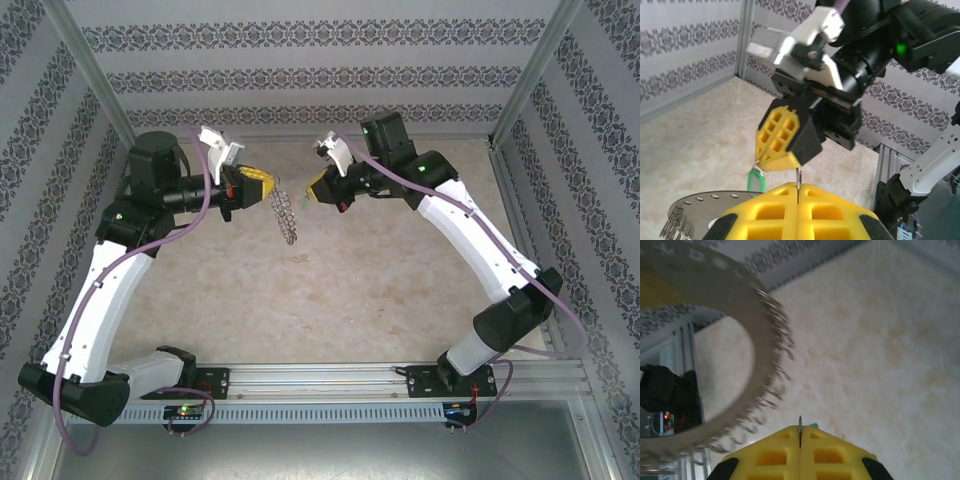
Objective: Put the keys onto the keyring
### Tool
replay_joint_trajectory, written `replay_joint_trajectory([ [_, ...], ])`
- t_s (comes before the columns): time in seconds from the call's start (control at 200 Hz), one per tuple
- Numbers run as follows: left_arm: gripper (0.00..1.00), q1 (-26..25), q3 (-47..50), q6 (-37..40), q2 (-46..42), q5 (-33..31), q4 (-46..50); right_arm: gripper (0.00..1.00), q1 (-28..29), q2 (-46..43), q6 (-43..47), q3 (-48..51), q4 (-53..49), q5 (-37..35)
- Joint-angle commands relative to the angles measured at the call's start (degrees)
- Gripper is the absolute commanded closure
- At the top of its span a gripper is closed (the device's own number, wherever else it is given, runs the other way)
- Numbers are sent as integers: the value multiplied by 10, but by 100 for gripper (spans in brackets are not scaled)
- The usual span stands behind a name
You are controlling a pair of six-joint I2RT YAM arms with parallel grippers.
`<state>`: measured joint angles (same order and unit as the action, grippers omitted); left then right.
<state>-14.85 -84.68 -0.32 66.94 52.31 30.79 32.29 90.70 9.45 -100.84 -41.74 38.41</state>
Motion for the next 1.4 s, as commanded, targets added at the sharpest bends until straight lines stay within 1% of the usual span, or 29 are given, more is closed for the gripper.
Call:
replay_joint_trajectory([
  [0.0,100,9,-56,55,-1,-2,49,100,20,-11,10,-39,14,26],
  [0.135,100,10,-83,60,14,2,54,100,41,-1,16,-96,-11,17],
  [0.275,100,10,-97,64,18,2,55,100,51,-8,-4,-108,-3,-9],
  [0.425,100,10,-110,79,23,4,75,100,60,-6,-13,-129,0,-1],
  [0.64,100,10,-109,79,26,4,66,100,67,-3,-13,-147,-5,4],
  [1.074,100,9,-104,83,22,4,62,100,80,36,-14,-200,-23,29],
  [1.394,100,8,-104,91,17,0,69,100,78,54,-33,-225,-46,0],
])
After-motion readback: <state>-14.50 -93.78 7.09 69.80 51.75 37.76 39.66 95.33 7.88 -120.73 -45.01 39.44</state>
